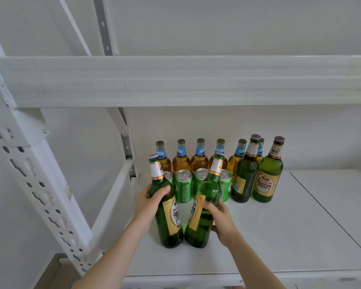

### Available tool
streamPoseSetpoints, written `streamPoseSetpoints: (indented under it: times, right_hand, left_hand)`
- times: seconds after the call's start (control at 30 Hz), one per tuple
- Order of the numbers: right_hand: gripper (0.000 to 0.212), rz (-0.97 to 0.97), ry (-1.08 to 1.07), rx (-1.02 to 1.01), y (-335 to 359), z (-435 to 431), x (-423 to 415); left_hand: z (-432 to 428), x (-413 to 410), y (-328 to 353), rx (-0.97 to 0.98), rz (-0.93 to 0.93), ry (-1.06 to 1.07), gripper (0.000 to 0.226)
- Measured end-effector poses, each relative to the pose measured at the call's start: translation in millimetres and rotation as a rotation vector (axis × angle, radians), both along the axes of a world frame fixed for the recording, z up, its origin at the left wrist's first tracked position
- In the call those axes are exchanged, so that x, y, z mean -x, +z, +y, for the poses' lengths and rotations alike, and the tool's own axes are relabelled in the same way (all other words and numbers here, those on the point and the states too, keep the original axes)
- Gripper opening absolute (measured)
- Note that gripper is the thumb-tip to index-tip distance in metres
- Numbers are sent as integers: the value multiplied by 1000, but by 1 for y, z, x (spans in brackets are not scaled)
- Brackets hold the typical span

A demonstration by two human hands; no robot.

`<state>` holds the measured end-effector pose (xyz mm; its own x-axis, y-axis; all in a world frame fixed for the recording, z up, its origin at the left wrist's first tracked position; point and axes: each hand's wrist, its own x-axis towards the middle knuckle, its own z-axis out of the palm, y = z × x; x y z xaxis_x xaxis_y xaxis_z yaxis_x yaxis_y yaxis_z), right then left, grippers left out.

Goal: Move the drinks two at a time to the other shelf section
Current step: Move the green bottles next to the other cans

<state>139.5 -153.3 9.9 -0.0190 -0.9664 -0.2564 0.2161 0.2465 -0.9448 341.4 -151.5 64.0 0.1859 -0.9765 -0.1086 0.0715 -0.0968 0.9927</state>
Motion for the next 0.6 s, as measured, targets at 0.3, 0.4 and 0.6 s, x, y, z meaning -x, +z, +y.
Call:
streamPoseSetpoints:
  times: [0.3,0.4,0.6]
  right_hand:
    - [30,30,-40,-54,-2,50,12]
    - [33,35,-59,-63,0,71,12]
    - [28,51,-109,-31,7,115,16]
  left_hand:
    - [46,0,-1,-116,-3,3,26]
    - [65,0,-1,-144,-7,-7,29]
    - [100,4,-5,-200,-2,-29,34]
